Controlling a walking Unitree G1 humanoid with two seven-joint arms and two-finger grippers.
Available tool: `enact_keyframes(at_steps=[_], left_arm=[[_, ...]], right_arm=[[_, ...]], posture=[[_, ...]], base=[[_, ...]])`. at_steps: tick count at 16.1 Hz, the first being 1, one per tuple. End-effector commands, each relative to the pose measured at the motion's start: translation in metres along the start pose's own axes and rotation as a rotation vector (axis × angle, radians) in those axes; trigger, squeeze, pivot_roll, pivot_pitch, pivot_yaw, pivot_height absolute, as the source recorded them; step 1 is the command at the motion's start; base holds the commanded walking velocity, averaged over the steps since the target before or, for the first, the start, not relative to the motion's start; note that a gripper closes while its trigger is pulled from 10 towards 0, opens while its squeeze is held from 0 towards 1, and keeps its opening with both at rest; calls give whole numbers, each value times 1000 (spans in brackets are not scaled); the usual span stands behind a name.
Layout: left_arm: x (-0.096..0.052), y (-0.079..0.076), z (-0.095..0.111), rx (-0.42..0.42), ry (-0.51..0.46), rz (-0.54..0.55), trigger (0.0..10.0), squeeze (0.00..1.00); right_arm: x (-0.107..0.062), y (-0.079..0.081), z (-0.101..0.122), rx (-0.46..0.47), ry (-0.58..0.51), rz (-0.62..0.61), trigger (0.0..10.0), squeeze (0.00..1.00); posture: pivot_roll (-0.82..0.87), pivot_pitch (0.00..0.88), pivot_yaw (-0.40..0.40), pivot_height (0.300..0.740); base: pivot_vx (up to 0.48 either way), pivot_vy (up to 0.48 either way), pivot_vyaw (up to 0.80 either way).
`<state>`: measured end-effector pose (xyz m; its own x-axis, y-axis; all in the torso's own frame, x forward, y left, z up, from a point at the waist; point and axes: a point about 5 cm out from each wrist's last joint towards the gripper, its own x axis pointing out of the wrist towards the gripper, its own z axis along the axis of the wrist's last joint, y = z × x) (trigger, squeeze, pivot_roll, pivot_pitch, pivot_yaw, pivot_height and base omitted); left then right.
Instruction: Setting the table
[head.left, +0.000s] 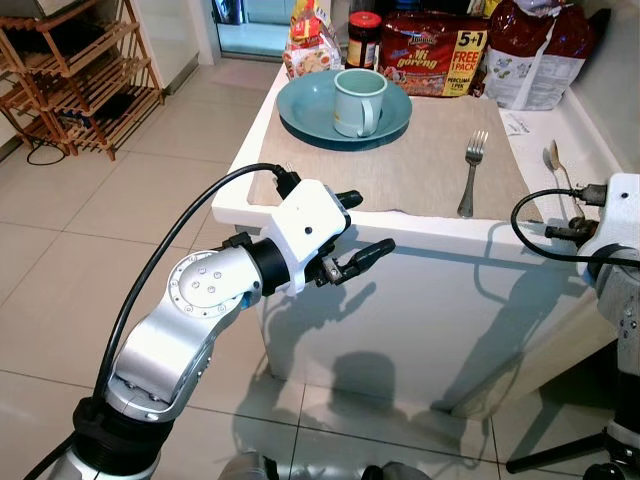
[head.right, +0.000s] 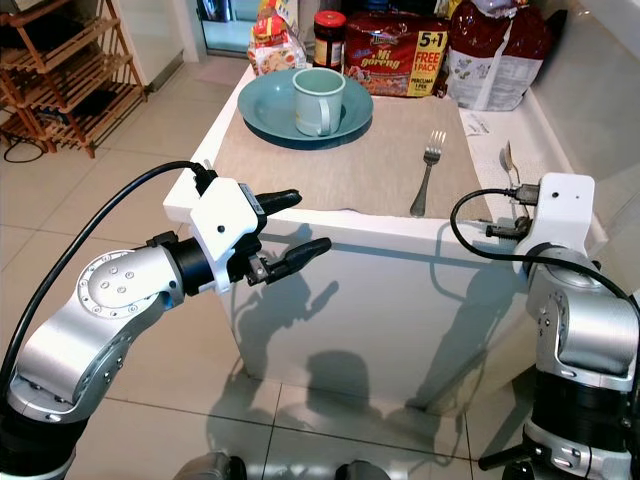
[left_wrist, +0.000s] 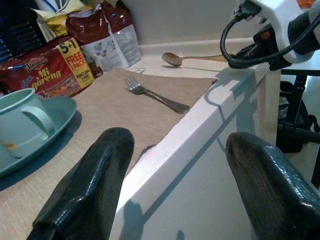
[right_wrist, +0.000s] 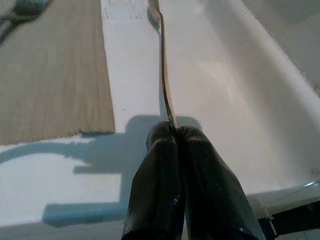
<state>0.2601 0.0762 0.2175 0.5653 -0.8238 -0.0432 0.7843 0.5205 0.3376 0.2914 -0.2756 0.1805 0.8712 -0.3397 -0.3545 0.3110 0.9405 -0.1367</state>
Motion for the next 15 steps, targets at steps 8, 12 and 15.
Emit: enact_keyframes(at_steps=[8,12,15], left_arm=[[3,1,3,18,-7,-9,10000,0],[3,1,3,18,-5,-10,10000,0],[3,0,3,18,-1,-16,10000,0]], right_arm=[[7,-7,2,3,-8,-12,10000,890],[8,-13,-7,-27,59,-33,10000,1000],[4,-24,-17,-62,125,-61,10000,1000]], posture=[[44,47,-14,740],[48,48,-16,740],[47,52,-14,740]], base=[[0,0,0],[0,0,0],[0,0,0]])
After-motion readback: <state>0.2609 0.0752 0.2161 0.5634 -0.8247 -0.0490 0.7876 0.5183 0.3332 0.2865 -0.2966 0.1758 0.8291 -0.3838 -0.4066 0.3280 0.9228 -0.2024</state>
